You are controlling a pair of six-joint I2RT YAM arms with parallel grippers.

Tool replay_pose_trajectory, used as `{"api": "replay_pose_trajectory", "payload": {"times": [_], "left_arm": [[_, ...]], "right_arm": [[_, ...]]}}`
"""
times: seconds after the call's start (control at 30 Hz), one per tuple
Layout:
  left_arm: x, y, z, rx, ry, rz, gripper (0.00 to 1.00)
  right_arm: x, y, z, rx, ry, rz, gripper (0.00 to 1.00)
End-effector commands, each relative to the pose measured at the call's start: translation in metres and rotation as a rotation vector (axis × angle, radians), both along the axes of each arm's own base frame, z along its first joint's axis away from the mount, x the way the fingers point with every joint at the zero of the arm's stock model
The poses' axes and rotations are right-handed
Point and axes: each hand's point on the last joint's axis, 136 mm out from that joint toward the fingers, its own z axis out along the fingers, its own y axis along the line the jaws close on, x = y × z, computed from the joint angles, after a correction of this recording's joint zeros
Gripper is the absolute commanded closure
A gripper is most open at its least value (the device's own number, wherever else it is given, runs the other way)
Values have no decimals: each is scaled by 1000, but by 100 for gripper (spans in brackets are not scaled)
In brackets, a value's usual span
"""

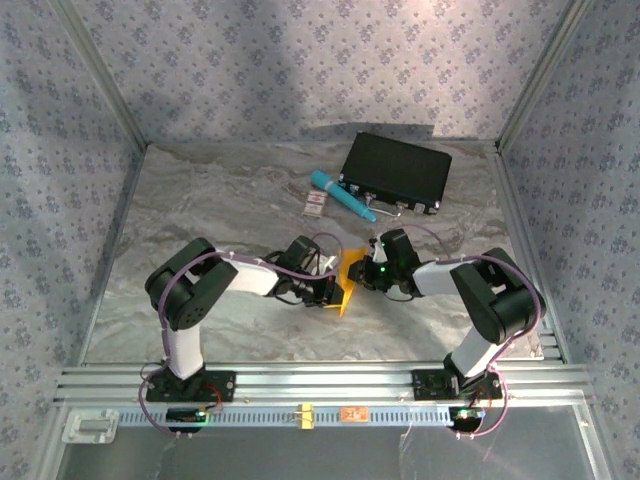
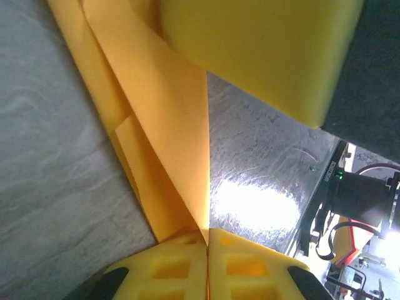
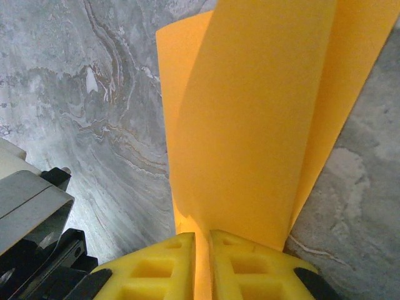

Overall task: Fold a paper plane with a square sheet of paper (pick it up from the middle)
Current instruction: Fold the wing for the fifth time at the center of the table.

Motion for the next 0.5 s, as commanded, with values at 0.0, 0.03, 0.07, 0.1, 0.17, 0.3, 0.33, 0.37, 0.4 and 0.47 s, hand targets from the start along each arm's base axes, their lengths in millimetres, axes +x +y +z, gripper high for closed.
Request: {"api": "replay_pose_trajectory", "payload": {"times": [0.0,0.03,0.07,0.1,0.17,0.3,0.33,0.37,0.4,0.47], "left_arm": [[-14,4,1,8,24,-38,97],[-14,4,0,10,25,-39,99],[-14,4,-1,13,26,-40,100],[-15,5,-2,15,28,-43,100],[-18,6,-6,24,39,-49,100],[-22,7,-10,34,50,-54,93],[-23,8,-11,36,49,-53,92],[-23,8,-10,35,50,-52,91],[-23,8,-9,33,49,-51,90],[-24,9,-7,33,46,-49,90]], "right_arm": [[-5,-13,-30,-98,64,-32,85],[-5,-13,-29,-98,62,-32,85],[-5,-13,-30,-98,67,-33,85],[-5,-13,-30,-99,66,-31,85],[-6,-13,-31,-103,69,-32,85],[-6,-13,-32,-108,75,-32,86],[-7,-13,-33,-110,77,-30,86],[-7,-13,-33,-113,79,-30,86],[-7,-13,-34,-115,81,-30,86],[-7,-14,-34,-120,86,-30,86]]}}
